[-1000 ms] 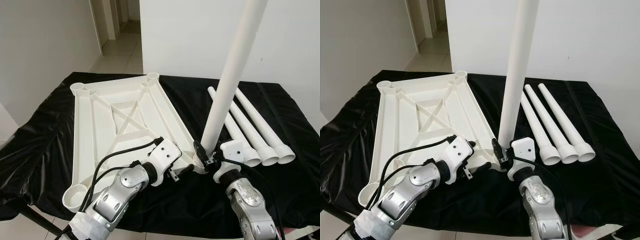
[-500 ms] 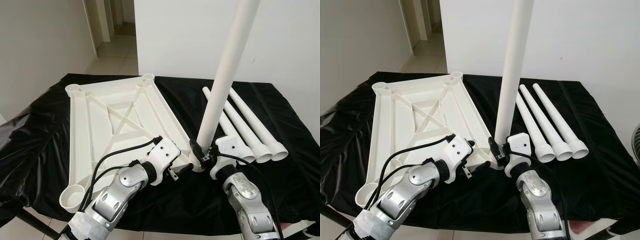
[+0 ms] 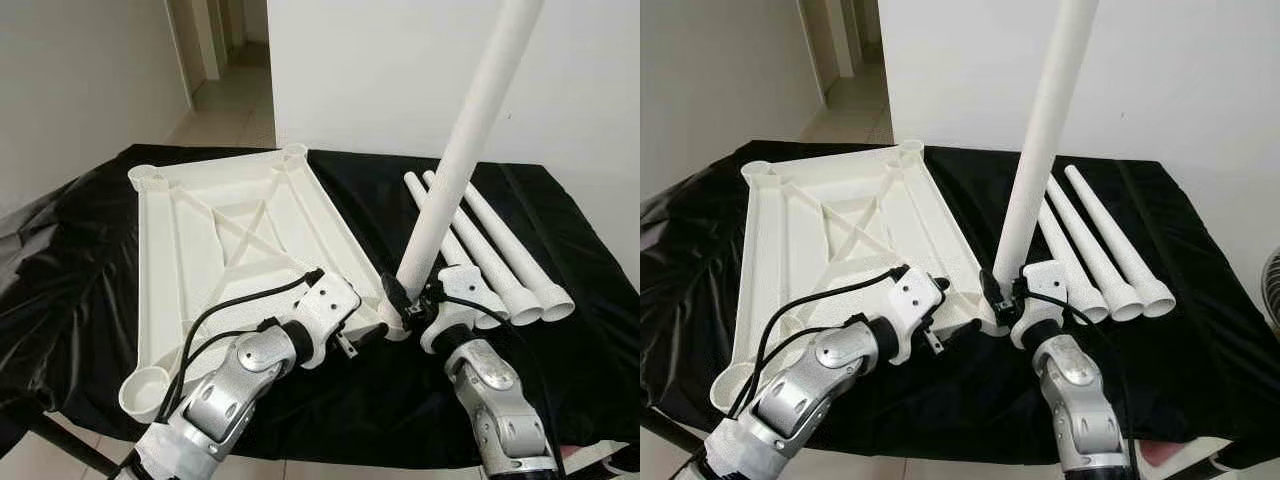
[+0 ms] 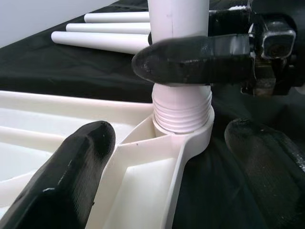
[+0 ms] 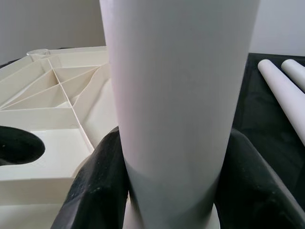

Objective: Building children table

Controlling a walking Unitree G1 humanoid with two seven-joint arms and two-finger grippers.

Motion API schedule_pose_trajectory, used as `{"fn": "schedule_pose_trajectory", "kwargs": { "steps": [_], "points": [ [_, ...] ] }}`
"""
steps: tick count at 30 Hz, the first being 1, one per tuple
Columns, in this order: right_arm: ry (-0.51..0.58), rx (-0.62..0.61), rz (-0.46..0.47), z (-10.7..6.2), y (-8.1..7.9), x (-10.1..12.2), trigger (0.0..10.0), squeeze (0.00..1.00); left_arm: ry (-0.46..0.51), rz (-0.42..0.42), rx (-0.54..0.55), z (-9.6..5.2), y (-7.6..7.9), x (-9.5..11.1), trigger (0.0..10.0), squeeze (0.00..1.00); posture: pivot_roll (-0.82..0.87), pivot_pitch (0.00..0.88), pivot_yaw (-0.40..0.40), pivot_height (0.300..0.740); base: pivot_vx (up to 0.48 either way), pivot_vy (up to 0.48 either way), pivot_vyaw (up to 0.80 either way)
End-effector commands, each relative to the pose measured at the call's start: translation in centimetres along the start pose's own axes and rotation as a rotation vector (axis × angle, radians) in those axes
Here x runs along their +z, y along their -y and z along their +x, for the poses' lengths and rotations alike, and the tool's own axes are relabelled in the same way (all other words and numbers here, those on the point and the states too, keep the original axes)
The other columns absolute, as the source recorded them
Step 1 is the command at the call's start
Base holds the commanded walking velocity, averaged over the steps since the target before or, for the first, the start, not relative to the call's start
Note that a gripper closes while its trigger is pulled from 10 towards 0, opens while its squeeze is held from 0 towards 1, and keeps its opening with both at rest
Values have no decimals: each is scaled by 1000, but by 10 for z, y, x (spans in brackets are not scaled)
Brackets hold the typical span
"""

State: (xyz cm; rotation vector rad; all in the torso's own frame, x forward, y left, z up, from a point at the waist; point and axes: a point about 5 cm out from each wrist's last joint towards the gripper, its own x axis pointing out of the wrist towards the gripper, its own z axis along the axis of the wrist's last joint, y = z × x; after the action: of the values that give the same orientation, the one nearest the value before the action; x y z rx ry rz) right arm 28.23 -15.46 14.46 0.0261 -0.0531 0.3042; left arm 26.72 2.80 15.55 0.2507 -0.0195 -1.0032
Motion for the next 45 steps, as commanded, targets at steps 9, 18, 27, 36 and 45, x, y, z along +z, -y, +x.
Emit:
{"fn": "schedule_pose_trajectory", "kwargs": {
  "steps": [9,18,27,36,45],
  "points": [
    [-100,-71,51,-6,4,-25,10000,0,-5,-13,-50,-3,3,0,10000,0,-22,61,49,740,0,0,0],
    [-49,-341,33,-4,6,-25,10000,0,3,-19,-58,-3,5,3,10000,0,-15,61,41,740,0,0,0],
    [-23,-505,60,2,-4,-23,10000,0,4,-20,-57,-3,6,3,10000,0,2,56,27,740,0,0,0],
    [64,-315,97,8,-19,-13,10000,1000,8,-32,-56,-3,9,4,10000,0,-3,53,26,740,0,0,0],
    [141,-94,56,8,-2,6,10000,1000,11,-33,-62,-2,11,5,10000,0,-9,44,19,740,0,0,0]
  ]
}}
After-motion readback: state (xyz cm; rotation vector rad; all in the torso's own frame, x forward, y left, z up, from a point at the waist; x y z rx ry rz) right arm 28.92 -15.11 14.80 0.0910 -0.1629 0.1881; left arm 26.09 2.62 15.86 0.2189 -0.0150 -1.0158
